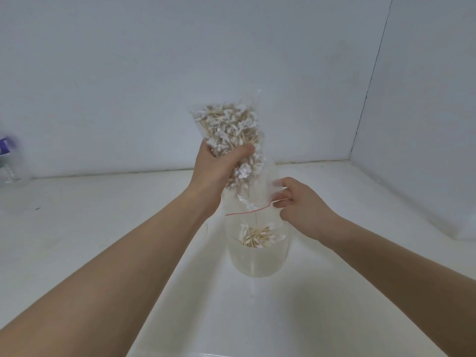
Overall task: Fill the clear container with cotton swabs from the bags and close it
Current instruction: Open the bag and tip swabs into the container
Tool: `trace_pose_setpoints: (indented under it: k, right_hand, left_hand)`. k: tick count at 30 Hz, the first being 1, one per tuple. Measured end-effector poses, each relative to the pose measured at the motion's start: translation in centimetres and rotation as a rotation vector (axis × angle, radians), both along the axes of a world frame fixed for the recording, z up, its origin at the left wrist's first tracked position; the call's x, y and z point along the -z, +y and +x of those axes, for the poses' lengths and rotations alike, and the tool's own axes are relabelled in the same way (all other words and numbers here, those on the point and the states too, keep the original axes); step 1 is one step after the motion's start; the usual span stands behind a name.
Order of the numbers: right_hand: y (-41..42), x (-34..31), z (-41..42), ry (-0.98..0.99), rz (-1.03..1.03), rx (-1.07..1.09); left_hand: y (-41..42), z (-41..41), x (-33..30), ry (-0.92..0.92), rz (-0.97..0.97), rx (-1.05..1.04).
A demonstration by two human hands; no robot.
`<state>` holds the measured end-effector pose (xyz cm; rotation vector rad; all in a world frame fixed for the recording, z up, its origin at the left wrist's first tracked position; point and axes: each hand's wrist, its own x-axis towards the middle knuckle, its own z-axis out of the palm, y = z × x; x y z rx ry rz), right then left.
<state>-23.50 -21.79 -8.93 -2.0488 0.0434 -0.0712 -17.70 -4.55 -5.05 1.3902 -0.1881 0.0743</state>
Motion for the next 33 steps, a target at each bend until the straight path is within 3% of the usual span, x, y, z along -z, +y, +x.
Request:
trace_pose_setpoints:
  k: [8, 16, 20, 25, 33]
  right_hand:
    - [0.0, -1.0, -0.3, -0.036, 0.030, 0.044]
    - [0.4, -1.6, -0.5, 0.128, 0.479, -0.002]
    - [0.2, -1.6, -1.0, 0.162, 0.471, -0.118]
    - [0.6, -1.4, -0.6, 0.046, 0.373, -0.083]
    - [2.1, -1.9, 0.4, 0.084, 0.240, -0.153]
  left_hand:
    - [0.2, -0.3, 0.0, 0.150, -0.148, 0.041]
    - [0.1, 0.1, -0.5, 0.197, -0.192, 0.074]
    - [0.1, -0.1, -0.4, 0.219, -0.217, 0.079]
    - [0.4, -0.2, -0.2, 0.290, -0.286, 0.132]
    - [-0.3, -0.7, -0.4, 0.269, -0.318, 0.230]
